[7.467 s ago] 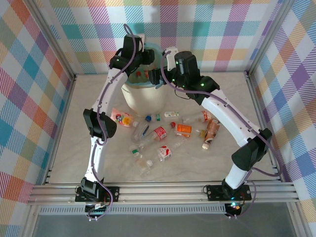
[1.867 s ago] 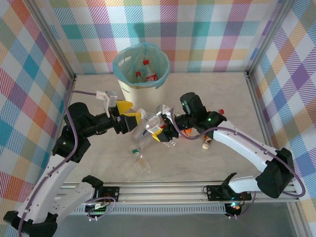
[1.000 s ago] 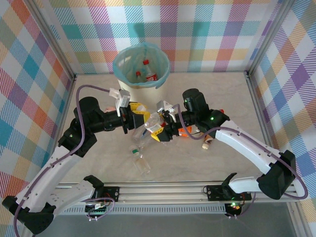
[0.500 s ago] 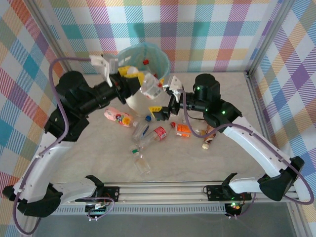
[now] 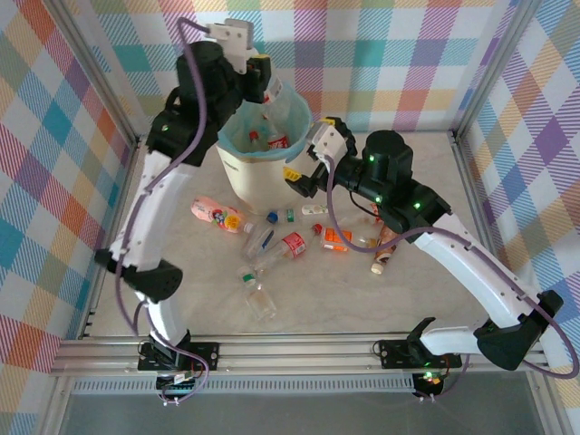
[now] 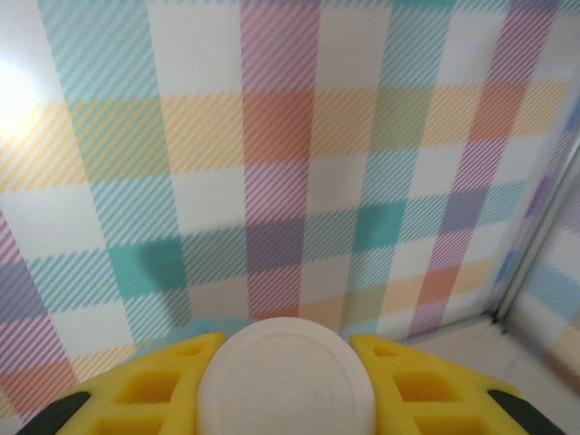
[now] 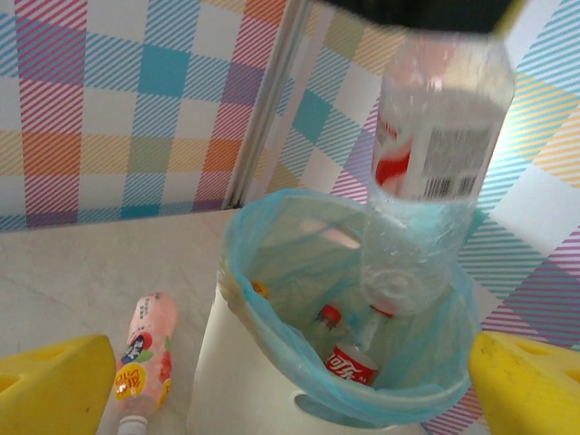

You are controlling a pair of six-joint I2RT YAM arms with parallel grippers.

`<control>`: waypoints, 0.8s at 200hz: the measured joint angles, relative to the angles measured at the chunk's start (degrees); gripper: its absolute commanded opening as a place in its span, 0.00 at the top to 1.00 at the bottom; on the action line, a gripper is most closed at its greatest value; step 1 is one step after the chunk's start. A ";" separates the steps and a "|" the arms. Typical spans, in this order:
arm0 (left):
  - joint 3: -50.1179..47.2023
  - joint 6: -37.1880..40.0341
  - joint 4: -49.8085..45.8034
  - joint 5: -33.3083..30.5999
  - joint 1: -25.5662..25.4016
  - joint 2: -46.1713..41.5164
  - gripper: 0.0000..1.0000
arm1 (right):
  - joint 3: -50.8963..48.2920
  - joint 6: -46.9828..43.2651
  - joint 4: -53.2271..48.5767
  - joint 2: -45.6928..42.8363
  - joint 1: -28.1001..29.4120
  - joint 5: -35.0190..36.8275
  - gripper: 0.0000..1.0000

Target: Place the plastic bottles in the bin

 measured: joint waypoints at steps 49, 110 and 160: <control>1.36 0.42 -6.12 1.81 1.81 6.97 1.00 | -1.46 0.09 -1.79 -2.40 0.00 0.92 0.01; 1.75 0.35 -11.93 4.87 2.54 13.73 1.00 | -2.97 0.42 -3.10 -2.75 0.00 1.05 0.01; -0.37 -2.14 -13.46 8.00 4.52 18.47 0.96 | -3.52 0.52 -3.56 -2.75 0.00 1.05 0.00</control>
